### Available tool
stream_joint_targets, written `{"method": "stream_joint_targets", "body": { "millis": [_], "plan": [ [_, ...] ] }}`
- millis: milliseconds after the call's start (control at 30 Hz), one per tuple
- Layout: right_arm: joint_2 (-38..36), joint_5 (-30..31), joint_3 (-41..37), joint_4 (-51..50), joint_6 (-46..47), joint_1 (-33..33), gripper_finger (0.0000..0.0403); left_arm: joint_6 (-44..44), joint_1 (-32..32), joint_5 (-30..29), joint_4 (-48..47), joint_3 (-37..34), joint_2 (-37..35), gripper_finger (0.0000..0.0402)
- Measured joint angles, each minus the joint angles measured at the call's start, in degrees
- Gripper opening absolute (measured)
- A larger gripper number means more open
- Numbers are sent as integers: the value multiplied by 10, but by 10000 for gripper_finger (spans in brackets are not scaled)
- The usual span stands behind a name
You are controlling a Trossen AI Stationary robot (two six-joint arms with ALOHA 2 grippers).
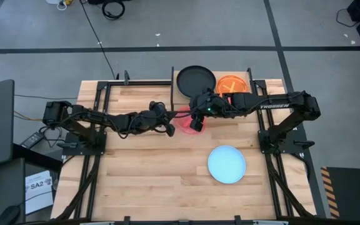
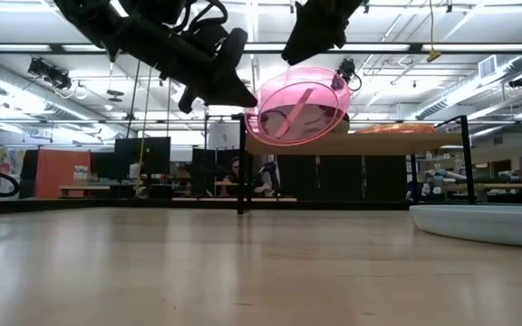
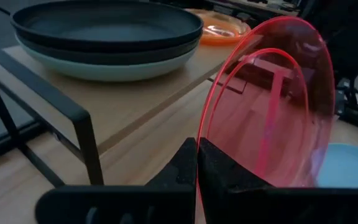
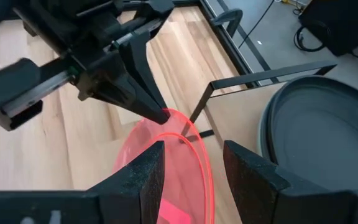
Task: Place and stack plates onto a shelf
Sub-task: Stack the pink plate on top of the orange plate on the shelf
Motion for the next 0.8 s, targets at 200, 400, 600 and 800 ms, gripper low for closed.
{"method": "stream_joint_targets", "body": {
  "millis": [200, 400, 600, 800],
  "plan": [
    [0, 9, 0, -1, -3, -3, 170, 25, -1, 0, 21, 0, 0, 7],
    [0, 30, 0, -1, -15, -3, 170, 38, -4, 0, 22, 0, 0, 7],
    [0, 30, 0, -23, -10, -3, 166, 47, -13, 0, 40, 0, 0, 7],
    [0, 30, 0, -31, -8, -3, 148, 47, -14, -5, 48, 0, 0, 7]
  ]
}}
